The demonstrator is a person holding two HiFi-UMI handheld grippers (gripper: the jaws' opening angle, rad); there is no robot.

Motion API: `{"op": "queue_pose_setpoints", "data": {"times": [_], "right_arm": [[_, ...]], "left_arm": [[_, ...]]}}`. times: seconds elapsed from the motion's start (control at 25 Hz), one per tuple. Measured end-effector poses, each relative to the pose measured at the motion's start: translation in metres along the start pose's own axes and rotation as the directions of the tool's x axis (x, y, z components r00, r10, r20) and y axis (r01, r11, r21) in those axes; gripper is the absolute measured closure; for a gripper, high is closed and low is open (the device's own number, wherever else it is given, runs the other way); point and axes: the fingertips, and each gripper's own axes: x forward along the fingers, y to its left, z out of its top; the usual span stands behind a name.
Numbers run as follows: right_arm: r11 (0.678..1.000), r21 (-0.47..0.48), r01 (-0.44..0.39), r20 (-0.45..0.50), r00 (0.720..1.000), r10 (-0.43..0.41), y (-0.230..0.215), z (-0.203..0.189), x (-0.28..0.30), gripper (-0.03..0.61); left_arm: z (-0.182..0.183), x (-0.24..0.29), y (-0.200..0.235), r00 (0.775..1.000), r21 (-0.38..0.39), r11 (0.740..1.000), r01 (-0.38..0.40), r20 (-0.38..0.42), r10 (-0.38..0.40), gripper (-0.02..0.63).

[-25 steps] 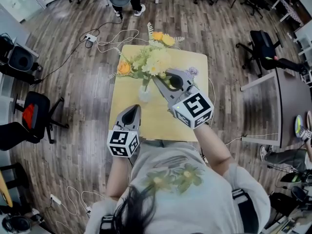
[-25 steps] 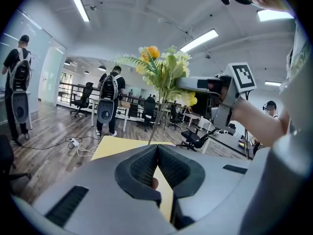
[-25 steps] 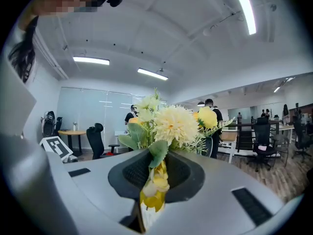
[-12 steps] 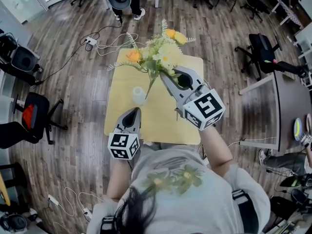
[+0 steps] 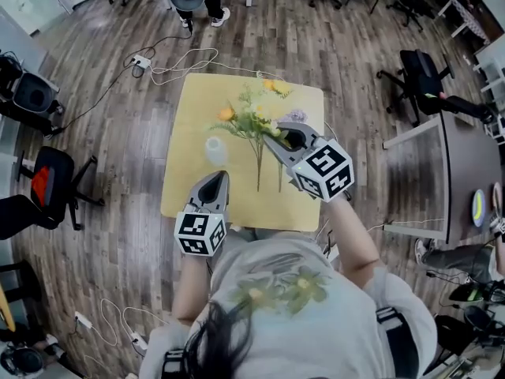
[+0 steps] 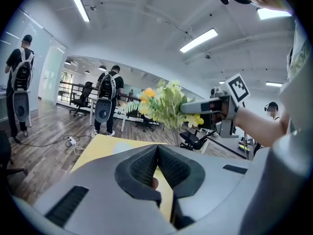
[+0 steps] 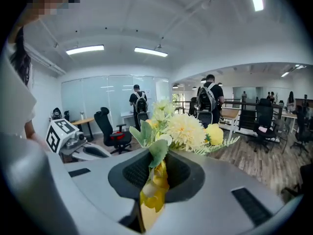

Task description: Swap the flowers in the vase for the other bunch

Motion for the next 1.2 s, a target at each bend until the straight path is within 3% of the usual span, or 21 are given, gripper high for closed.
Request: {"op": "queue_pose_setpoints", "data": {"times": [0.2,0.64,0.96,1.2], "right_arm": [[0.997,0.063,-0.052,-0.152,0.987,0.061,-0.002,-0.068,0.025,0.503],[0.976,0.190,-0.106,-0.368,0.914,0.170,-0.013,-0.192,0.084,0.502],[0.961,0.260,-0.092,-0.457,0.865,0.206,-0.015,-0.259,0.112,0.500],[0.947,0.316,-0.058,-0.437,0.877,0.199,-0.018,-0.270,0.127,0.471]], "left_arm": [[-0.005,-0.001,0.003,1.000,-0.007,1.000,-0.022,-0.006,0.022,0.595],[-0.029,0.008,0.018,0.993,-0.051,0.995,-0.091,-0.078,0.087,0.595],[-0.044,0.027,0.015,0.989,-0.044,0.997,-0.066,-0.138,0.059,0.595],[-0.052,0.045,0.020,0.984,-0.043,0.999,-0.034,-0.175,0.026,0.595]]}}
